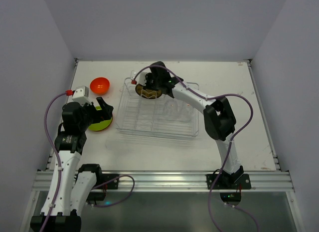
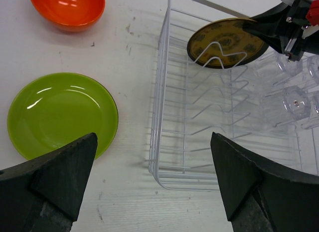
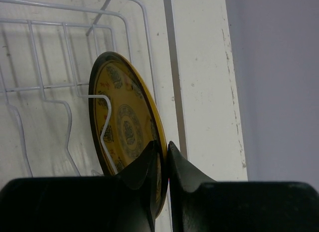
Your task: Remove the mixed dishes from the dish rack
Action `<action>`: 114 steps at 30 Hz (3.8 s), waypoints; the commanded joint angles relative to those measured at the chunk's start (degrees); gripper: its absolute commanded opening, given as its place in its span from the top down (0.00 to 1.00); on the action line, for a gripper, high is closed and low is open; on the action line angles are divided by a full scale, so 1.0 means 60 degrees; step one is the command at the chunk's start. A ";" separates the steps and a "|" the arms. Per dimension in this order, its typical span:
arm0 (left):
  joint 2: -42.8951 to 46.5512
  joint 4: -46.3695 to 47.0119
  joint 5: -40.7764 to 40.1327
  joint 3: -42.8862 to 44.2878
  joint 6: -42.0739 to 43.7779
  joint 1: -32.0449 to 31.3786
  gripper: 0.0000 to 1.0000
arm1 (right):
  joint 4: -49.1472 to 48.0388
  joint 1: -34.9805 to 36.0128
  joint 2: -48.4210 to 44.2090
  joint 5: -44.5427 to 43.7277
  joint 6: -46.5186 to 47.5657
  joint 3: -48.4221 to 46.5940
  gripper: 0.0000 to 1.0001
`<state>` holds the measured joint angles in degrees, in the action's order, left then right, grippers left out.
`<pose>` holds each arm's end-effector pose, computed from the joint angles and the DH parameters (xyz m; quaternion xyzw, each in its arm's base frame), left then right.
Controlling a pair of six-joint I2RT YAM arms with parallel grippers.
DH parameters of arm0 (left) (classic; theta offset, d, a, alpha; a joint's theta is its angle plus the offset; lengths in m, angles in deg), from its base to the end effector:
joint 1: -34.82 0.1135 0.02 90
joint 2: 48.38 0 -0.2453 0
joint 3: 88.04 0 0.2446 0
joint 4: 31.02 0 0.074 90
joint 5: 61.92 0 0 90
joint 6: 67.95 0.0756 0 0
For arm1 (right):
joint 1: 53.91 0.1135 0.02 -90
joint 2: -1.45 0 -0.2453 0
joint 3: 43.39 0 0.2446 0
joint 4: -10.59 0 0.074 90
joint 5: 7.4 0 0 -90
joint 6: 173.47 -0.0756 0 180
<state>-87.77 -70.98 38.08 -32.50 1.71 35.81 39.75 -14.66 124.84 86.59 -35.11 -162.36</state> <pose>0.2014 -0.0096 0.2773 -0.1077 0.8290 -0.1634 0.5239 0.4020 0.3352 0.2168 -0.6215 0.6242 -0.0069 0.4734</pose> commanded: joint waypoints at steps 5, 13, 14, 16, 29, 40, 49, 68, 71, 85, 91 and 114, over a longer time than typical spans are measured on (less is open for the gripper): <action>0.0150 0.0367 -0.0026 0.0009 0.0196 -0.0063 0.00 | -0.0487 -0.0300 -0.0599 0.0828 0.0963 0.0455 1.00; 0.0223 0.0382 -0.0026 -0.0006 0.0167 -0.0063 0.00 | 0.0172 -0.0696 -0.1229 0.2426 0.1038 0.0558 1.00; 0.0238 0.0382 -0.0040 -0.0006 0.0167 -0.0063 0.00 | 0.0173 -0.0696 -0.1302 0.2484 0.0935 0.0572 1.00; 0.0253 0.0367 -0.0055 -0.0006 0.0167 -0.0063 0.00 | 0.0158 -0.0696 -0.1493 0.2470 0.0818 0.0558 1.00; 0.0677 0.0411 -0.0173 -0.0006 0.0123 -0.0063 0.00 | -0.0909 -0.0696 -0.2986 0.1855 -0.1246 0.0821 1.00; 0.1908 0.2647 0.3865 -0.0269 -0.1261 -0.0063 0.00 | -0.1685 -0.0740 -0.6177 0.1824 -0.9598 0.3321 1.00; -0.0245 0.4996 0.6274 0.0112 -0.2456 -0.0721 0.00 | -0.4983 -0.0769 -0.8363 0.4623 -1.3872 0.7192 1.00; -0.1358 0.4308 0.3272 0.0155 -0.1591 -0.3343 0.88 | -0.5774 -0.0769 -0.9038 0.4345 -1.4461 0.8819 1.00; -0.1228 0.3929 0.2542 0.0170 -0.1634 -0.3491 1.00 | -0.6184 -0.0769 -0.9023 0.4477 -1.4490 0.9212 1.00; -0.1563 0.0512 -0.1321 0.1007 -0.2586 0.1600 1.00 | -0.3345 -0.1706 -1.2022 0.0378 -1.2690 1.0766 0.01; -0.2760 0.2577 0.1013 -0.0795 -0.3831 0.3775 1.00 | -0.2832 -0.1970 -1.2904 -0.0210 -1.1986 1.1207 0.01; -0.2532 0.2301 -0.0304 -0.1544 -0.3305 0.3863 0.16 | -0.2860 -0.1985 -1.3432 0.0654 -1.1605 1.1427 0.01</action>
<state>-105.19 -58.24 36.57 -42.30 -18.94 58.72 23.69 -26.38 44.80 90.74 -106.08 -93.95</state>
